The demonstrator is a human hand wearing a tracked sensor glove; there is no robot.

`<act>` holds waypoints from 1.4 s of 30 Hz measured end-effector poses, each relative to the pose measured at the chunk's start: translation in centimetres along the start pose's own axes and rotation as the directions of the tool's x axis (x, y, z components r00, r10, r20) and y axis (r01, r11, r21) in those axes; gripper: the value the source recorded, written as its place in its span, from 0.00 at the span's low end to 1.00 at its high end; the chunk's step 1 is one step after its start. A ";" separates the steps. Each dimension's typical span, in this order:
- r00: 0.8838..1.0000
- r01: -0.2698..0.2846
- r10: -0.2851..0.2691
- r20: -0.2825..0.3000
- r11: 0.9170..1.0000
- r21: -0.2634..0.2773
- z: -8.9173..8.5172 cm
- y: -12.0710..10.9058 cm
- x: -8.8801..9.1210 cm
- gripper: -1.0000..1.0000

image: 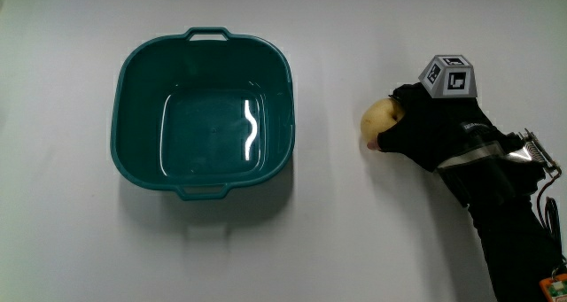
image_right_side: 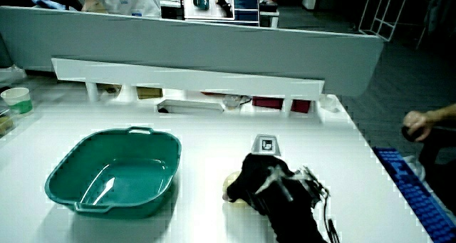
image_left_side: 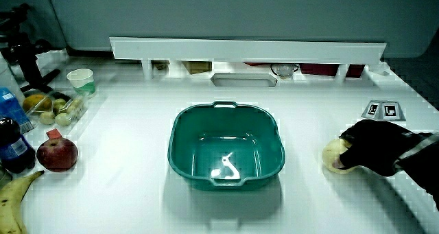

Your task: Pick pear from desk

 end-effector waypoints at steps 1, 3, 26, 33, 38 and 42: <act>1.000 0.004 -0.004 -0.001 1.000 -0.014 -0.1 0.3 0.1 0.50; 1.000 -0.012 0.011 -0.016 1.000 -0.021 -0.2 0.8 0.1 0.50; 0.998 -0.050 0.053 -0.040 0.996 0.068 -0.4 1.9 0.4 0.66; 0.997 -0.059 0.064 -0.049 0.995 0.082 -0.4 1.9 0.3 0.77; 0.996 -0.065 0.070 -0.049 0.994 0.090 -0.3 1.8 0.2 0.85; 0.996 -0.064 0.071 -0.054 0.991 0.119 -0.4 1.9 0.3 0.92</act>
